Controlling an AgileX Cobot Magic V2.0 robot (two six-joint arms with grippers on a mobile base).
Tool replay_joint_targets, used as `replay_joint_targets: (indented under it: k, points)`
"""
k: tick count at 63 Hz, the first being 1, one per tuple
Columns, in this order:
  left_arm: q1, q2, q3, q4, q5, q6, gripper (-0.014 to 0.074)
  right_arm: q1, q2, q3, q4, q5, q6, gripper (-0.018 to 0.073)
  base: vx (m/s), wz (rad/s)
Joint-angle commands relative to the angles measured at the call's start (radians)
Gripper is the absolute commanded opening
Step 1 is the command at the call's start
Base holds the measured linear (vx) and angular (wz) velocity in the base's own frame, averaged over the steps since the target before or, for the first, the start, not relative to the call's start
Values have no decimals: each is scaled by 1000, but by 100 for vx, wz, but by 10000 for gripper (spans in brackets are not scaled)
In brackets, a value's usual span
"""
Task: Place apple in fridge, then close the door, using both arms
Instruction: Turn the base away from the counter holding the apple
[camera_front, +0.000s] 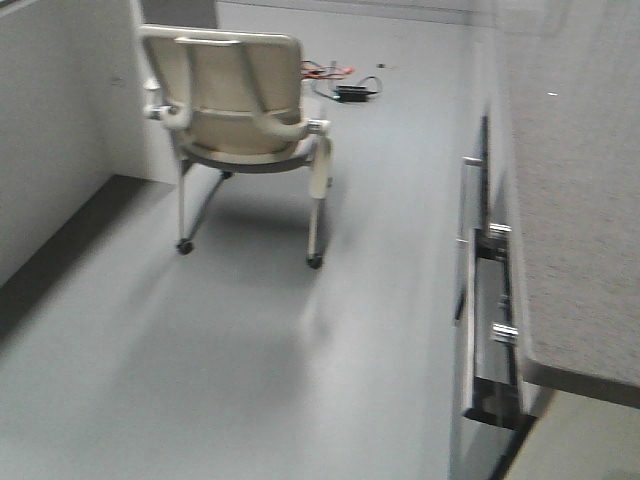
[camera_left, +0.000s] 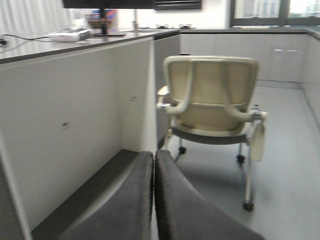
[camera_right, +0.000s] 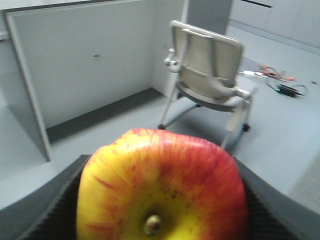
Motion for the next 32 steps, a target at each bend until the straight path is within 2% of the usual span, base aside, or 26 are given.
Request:
replay_joint_targets:
  k: [1,32]
  points:
    - [0,-14,29,-3,-75,-6,-8,19,7,-22,40,-78,-10,3,-3,55]
    - [0,-14,29,-3,-75,-6,-8,18,7,-22,43,-78,-10,3,-2,52]
